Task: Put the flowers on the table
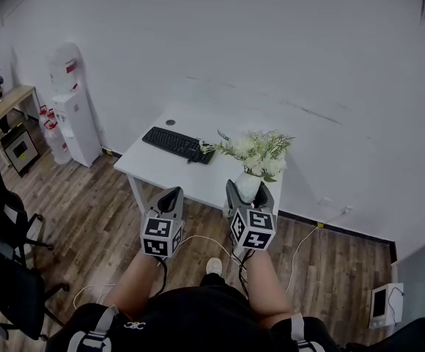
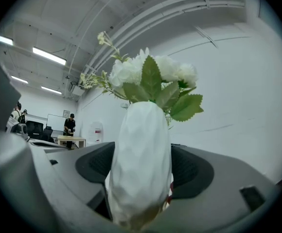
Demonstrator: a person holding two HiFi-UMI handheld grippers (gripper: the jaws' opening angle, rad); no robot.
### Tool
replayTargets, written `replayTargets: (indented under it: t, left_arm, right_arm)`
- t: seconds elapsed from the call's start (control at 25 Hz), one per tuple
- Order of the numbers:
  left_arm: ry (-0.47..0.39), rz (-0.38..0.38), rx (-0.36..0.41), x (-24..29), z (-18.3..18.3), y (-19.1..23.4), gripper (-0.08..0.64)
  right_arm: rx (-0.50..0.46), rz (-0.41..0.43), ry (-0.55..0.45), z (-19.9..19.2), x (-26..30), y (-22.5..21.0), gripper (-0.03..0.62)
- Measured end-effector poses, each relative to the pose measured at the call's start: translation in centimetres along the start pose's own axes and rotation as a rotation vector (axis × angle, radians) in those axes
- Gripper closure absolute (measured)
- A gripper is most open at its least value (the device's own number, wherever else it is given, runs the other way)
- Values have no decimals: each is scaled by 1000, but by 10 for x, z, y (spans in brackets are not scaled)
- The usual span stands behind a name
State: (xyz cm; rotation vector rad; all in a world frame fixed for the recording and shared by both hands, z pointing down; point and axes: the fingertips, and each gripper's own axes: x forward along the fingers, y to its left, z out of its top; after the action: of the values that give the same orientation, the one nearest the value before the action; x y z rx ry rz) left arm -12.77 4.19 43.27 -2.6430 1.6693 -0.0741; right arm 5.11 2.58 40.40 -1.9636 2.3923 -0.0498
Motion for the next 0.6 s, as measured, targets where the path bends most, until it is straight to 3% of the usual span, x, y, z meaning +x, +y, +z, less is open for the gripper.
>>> replayTargets:
  t: [0.6]
  left_arm:
    - [77,9,-10,249,-7,33,558]
  right_arm:
    - [41,64,59,-18,241,-108,232]
